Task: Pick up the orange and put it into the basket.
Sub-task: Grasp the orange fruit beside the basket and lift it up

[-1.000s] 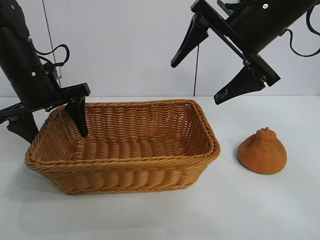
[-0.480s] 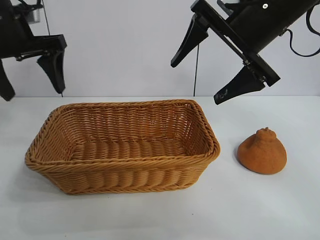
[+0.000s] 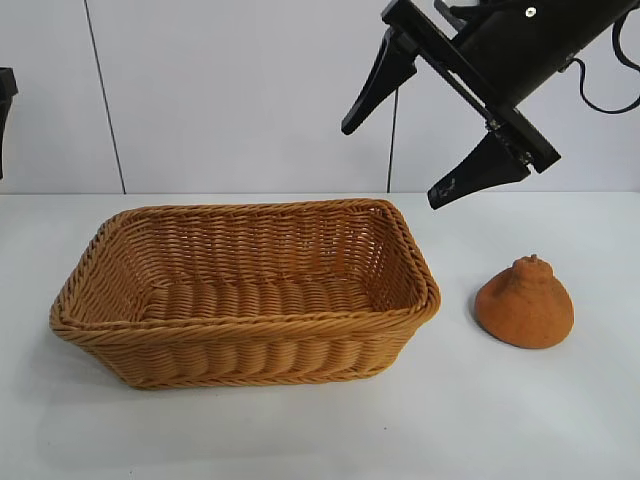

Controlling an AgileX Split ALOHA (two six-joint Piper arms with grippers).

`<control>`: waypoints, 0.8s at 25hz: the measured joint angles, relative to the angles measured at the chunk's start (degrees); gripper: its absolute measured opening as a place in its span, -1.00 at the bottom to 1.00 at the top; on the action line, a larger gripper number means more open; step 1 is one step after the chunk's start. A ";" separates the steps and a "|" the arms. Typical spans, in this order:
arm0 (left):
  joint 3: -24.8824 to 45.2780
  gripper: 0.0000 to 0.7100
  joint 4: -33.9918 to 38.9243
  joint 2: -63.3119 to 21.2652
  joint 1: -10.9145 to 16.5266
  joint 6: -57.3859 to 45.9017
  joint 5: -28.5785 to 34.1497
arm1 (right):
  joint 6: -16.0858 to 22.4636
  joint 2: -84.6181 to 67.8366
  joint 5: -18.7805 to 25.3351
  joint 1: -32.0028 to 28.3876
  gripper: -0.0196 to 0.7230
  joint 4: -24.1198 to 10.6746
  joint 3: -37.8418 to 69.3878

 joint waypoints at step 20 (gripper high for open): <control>48.47 0.87 1.13 -60.51 0.00 0.24 -3.15 | 0.00 0.00 0.05 0.00 0.81 0.00 0.00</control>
